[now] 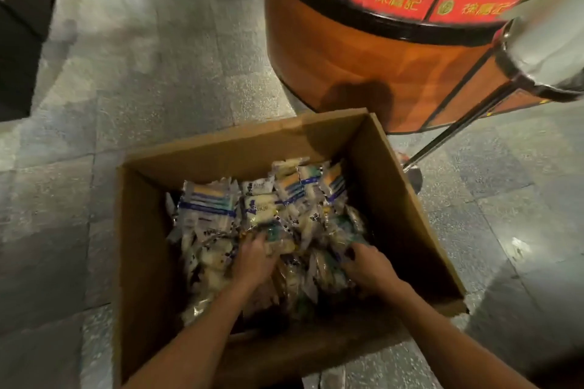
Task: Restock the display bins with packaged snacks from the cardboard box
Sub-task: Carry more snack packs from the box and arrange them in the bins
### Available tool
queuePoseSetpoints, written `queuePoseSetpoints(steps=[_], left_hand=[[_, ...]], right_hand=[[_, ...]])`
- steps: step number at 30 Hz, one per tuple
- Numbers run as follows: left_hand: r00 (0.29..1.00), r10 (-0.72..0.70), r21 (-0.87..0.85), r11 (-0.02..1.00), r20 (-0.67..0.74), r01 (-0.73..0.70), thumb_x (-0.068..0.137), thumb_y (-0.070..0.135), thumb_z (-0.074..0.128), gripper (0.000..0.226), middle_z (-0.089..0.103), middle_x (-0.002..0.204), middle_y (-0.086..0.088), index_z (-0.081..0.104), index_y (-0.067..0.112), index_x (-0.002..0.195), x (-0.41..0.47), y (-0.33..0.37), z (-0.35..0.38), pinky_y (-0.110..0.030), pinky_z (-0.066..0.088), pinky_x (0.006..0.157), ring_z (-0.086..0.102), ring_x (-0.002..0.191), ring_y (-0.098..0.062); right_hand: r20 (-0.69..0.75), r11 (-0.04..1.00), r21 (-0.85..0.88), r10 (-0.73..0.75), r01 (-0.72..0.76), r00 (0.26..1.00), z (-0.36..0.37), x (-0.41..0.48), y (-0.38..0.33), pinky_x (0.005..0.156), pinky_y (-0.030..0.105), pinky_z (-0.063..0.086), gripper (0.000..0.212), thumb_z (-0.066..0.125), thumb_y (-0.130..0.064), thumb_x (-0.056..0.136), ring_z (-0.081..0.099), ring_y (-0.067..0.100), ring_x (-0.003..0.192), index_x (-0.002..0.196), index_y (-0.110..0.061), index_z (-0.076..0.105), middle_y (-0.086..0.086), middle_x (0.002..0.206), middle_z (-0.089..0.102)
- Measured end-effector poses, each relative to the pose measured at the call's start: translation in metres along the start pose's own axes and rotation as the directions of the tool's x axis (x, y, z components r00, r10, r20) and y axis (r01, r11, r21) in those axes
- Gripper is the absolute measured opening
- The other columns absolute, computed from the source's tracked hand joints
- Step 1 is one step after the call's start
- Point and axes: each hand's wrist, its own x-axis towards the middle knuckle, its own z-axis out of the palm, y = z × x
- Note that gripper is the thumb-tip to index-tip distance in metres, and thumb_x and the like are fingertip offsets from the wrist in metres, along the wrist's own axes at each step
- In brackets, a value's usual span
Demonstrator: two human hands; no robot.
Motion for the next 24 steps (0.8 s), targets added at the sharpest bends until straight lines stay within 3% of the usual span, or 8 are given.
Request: queuePoseSetpoints(steps=[2, 6, 10, 12, 15, 18, 21, 24], left_hand=[[0.999, 0.037, 0.017, 0.999, 0.0, -0.037, 0.095, 0.038, 0.064, 0.066, 0.026, 0.159, -0.007, 0.034, 0.02, 0.151, 0.032, 0.007, -0.01, -0.043, 0.029, 0.116, 0.026, 0.146, -0.029], [0.987, 0.16, 0.184, 0.97, -0.001, -0.157, 0.088, 0.034, 0.074, 0.091, 0.016, 0.164, -0.005, 0.016, 0.019, 0.157, 0.103, 0.012, -0.031, -0.043, 0.033, 0.114, 0.024, 0.147, -0.027], [0.965, 0.199, 0.393, 0.884, 0.17, -0.251, 0.091, 0.032, 0.071, 0.108, -0.014, 0.166, -0.002, -0.014, 0.018, 0.157, 0.147, 0.004, -0.036, -0.045, 0.026, 0.118, 0.005, 0.154, -0.027], [0.958, 0.204, 0.452, 0.848, 0.203, -0.276, 0.093, 0.038, 0.068, 0.108, -0.011, 0.167, -0.004, -0.017, 0.016, 0.156, 0.154, 0.002, -0.032, -0.046, 0.02, 0.121, 0.002, 0.154, -0.027], [0.961, 0.21, 0.496, 0.824, 0.182, -0.274, 0.085, 0.051, 0.072, 0.112, 0.013, 0.161, -0.011, -0.005, 0.013, 0.158, 0.158, 0.003, -0.031, -0.047, 0.031, 0.116, 0.019, 0.147, -0.03], [0.948, 0.166, 0.498, 0.819, 0.27, -0.285, 0.072, 0.058, 0.08, 0.119, 0.021, 0.157, -0.009, 0.008, 0.014, 0.157, 0.164, 0.002, -0.04, -0.046, 0.033, 0.113, 0.021, 0.144, -0.03], [0.921, 0.116, 0.399, 0.876, 0.372, -0.272, 0.07, 0.058, 0.082, 0.128, 0.008, 0.166, -0.008, -0.001, 0.018, 0.159, 0.17, -0.002, -0.047, -0.047, 0.023, 0.12, 0.008, 0.152, -0.03], [0.902, 0.116, 0.32, 0.909, 0.416, -0.265, 0.074, 0.053, 0.081, 0.127, 0.01, 0.166, -0.009, -0.008, 0.017, 0.159, 0.168, -0.006, -0.051, -0.044, 0.024, 0.121, 0.012, 0.152, -0.029]], right_hand=[[0.002, 0.998, 0.04, 0.051, -0.051, 0.999, -0.006, 0.026, -0.004, 0.089, 0.034, 0.047, 0.047, 0.056, -0.046, 0.098, 0.057, 0.026, 0.117, 0.134, -0.016, 0.051, 0.008, 0.134, 0.058], [-0.078, 0.992, 0.119, 0.061, -0.051, 0.995, -0.015, 0.077, -0.014, 0.106, 0.038, 0.041, 0.072, 0.063, -0.048, 0.094, 0.044, 0.031, 0.133, 0.148, -0.01, 0.036, 0.013, 0.147, 0.045], [-0.157, 0.966, 0.244, 0.122, -0.081, 0.98, -0.023, 0.117, -0.026, 0.115, 0.042, 0.035, 0.078, 0.063, -0.051, 0.093, 0.035, 0.031, 0.14, 0.15, -0.009, 0.03, 0.013, 0.153, 0.034], [-0.139, 0.913, 0.383, 0.21, -0.143, 0.968, -0.028, 0.136, -0.031, 0.119, 0.043, 0.031, 0.088, 0.06, -0.055, 0.093, 0.031, 0.031, 0.145, 0.156, -0.008, 0.02, 0.012, 0.159, 0.028], [-0.017, 0.66, 0.697, 0.407, -0.282, 0.913, -0.035, 0.166, -0.036, 0.116, 0.043, 0.035, 0.083, 0.05, -0.06, 0.096, 0.04, 0.033, 0.14, 0.154, -0.005, 0.025, 0.014, 0.157, 0.036], [0.082, 0.482, 0.788, 0.534, -0.382, 0.842, -0.043, 0.185, -0.039, 0.101, 0.035, 0.043, 0.075, 0.045, -0.06, 0.098, 0.052, 0.034, 0.127, 0.142, 0.002, 0.046, 0.018, 0.143, 0.051], [0.169, 0.314, 0.872, 0.525, -0.375, 0.834, -0.048, 0.2, -0.035, 0.081, 0.033, 0.052, 0.06, 0.063, -0.049, 0.094, 0.063, 0.03, 0.105, 0.132, -0.002, 0.053, 0.014, 0.121, 0.063], [0.337, 0.141, 0.893, 0.418, -0.427, 0.844, -0.049, 0.207, -0.033, 0.061, 0.036, 0.059, 0.044, 0.076, -0.033, 0.087, 0.072, 0.029, 0.083, 0.116, -0.003, 0.064, 0.014, 0.099, 0.073]])
